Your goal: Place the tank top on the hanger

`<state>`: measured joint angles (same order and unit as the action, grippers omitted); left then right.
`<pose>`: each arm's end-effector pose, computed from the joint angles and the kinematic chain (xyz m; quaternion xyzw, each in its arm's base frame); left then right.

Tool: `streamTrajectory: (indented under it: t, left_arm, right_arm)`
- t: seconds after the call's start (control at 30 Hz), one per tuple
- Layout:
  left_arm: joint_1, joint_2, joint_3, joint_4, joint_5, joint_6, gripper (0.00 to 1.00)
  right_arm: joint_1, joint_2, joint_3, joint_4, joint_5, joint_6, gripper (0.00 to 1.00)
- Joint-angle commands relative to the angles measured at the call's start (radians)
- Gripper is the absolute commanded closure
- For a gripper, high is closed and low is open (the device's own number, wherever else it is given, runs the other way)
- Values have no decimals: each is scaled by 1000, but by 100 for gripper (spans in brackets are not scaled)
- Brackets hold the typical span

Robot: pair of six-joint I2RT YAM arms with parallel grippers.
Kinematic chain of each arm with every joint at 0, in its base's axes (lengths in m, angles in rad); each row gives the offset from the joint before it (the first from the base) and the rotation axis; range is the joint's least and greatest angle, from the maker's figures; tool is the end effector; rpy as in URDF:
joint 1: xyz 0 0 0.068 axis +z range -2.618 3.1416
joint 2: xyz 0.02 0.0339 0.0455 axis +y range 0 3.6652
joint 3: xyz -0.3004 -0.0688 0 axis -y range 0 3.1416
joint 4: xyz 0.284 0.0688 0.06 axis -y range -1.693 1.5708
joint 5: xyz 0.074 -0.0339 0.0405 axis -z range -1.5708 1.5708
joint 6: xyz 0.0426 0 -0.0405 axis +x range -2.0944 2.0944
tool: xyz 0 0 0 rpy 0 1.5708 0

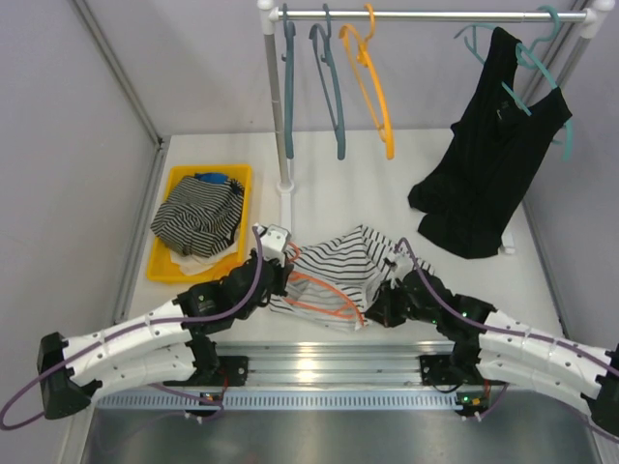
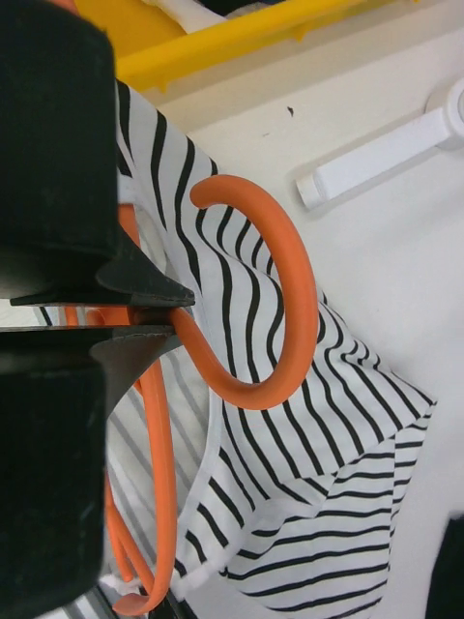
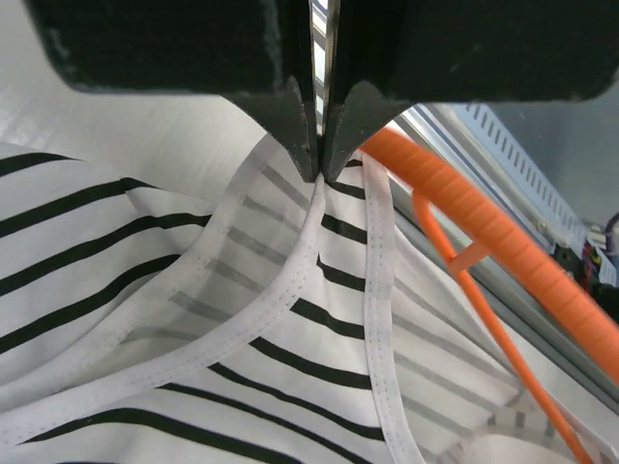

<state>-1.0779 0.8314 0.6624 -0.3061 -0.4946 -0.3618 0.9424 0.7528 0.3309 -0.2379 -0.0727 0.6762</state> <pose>0.1157 -0.1726 0.2958 0.1706 0.8199 -0.1758 0.5175 0.1012 0.1446 0.1859 -0.1349 0.8874 0.3407 0.2797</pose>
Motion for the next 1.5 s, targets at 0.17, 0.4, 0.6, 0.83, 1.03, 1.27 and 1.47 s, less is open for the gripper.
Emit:
streamTrajectory:
  t: [0.17, 0.4, 0.6, 0.83, 1.03, 1.27, 1.47]
  left_arm:
    - [-5, -57, -41, 97, -162, -22, 100]
    - [-5, -66, -41, 120, -183, -9, 100]
    - [-5, -90, -41, 110, -205, -9, 100]
    - [-5, -69, -41, 108, -197, -17, 100]
    - [-4, -34, -38, 165, -180, -6, 100]
    - [-11, 66, 18, 272, -154, 20, 100]
    - [-36, 107, 62, 338, -186, 29, 100]
  right_arm:
    - [-74, -116, 106, -172, 1, 14, 100]
    - [-91, -102, 120, -184, -2, 11, 100]
    - [-97, -118, 119, -190, -3, 11, 100]
    - [-108, -121, 204, -245, 10, 6, 100]
    - [-109, -106, 301, -239, -18, 11, 100]
    - [-109, -24, 347, -111, -101, 60, 100]
    - [-109, 29, 402, -90, -67, 72, 100]
